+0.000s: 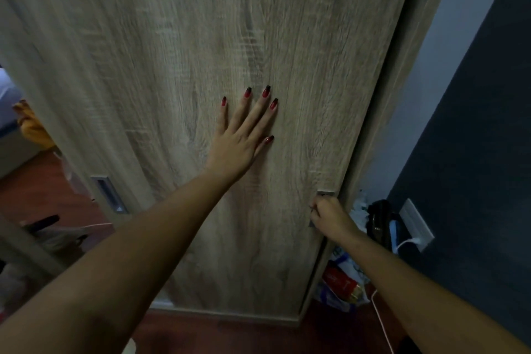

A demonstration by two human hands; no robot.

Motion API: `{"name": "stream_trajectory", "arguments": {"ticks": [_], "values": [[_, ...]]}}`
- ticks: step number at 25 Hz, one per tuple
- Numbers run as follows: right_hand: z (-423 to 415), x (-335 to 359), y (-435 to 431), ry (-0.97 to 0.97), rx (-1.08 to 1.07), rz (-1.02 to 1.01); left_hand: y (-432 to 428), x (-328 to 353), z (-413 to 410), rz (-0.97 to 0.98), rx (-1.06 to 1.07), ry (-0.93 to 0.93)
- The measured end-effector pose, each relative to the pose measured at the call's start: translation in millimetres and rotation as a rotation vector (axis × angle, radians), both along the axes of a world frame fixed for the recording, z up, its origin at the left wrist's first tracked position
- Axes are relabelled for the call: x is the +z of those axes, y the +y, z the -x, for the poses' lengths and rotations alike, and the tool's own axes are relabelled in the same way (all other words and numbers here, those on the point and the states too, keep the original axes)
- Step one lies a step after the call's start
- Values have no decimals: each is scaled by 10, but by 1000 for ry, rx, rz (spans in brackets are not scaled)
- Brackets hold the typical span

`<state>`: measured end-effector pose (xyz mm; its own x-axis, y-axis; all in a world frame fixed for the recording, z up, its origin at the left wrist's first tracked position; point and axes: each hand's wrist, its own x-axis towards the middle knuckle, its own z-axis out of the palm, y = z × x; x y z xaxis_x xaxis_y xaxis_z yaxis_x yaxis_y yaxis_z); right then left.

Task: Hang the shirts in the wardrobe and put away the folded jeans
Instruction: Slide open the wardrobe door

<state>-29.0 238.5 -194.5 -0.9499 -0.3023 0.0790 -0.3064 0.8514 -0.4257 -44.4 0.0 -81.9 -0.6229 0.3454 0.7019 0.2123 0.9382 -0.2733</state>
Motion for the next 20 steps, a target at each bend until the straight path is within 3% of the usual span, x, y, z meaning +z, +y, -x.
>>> {"name": "stream_trajectory", "arguments": {"ticks": [9,17,18,20], "values": [[40,-93,-631,44,200,-9,-782,-75,-13,-11,68,70],[68,-56,-1722,-115,535,-119,-1942,-61,-290,-105,287,-70],[49,-35,-1807,-88,580,-131,-2061,-56,-324,-121,312,-92],[65,42,-1993,210,685,-155,-2345,-36,-406,-151,371,-126]]}}
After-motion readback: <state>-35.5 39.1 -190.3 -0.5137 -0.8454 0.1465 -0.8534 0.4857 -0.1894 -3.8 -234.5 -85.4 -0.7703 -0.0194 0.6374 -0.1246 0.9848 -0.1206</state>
